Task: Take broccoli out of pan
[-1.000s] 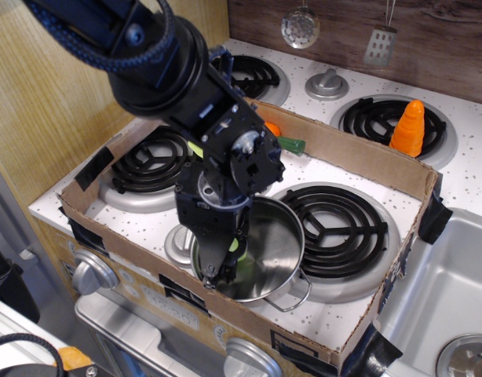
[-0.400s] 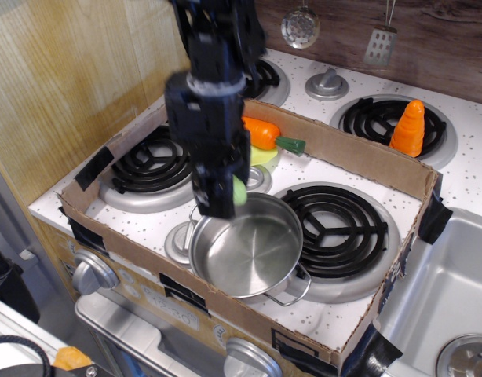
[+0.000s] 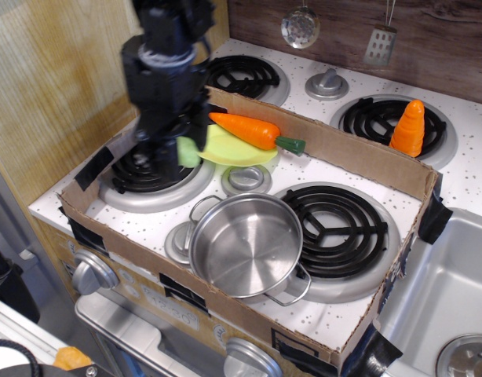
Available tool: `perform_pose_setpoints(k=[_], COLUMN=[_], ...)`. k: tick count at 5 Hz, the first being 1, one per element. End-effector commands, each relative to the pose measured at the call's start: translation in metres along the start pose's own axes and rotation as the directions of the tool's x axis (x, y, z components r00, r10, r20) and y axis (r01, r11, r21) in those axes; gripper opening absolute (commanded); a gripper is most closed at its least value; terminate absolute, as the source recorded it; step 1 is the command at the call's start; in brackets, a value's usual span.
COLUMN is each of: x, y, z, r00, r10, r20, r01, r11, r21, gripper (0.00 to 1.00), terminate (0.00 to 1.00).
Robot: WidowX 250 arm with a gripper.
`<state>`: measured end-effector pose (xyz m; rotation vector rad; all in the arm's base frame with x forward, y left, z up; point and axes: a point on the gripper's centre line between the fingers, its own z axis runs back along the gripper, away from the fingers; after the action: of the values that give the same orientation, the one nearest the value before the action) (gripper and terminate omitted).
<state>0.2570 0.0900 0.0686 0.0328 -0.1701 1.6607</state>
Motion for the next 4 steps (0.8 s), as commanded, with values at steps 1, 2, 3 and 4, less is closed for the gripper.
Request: perform_pose_setpoints(k=[1,2,3,4], x=[0.028,0.04,0.044,0.046], y=[-0.017,-0.026,-0.029,-0.029], z=[-0.007,-0.017,-0.026,-0.025], r00=[0.999,0.999,0.998,0.995], r10=[-0.003,-0.038,-0.057,-0.095], r20=[0.052,0.034,0.011,-0.007], r01=[0.011,0.044,0.058,0.091], r11=[0.987,0.982,0.979,0.967], r21=[-0.159,-0.185,-0.195,-0.237], gripper=[0.0,0.0,0.0,1.0], terminate=[0.0,0.0,0.0,0.0])
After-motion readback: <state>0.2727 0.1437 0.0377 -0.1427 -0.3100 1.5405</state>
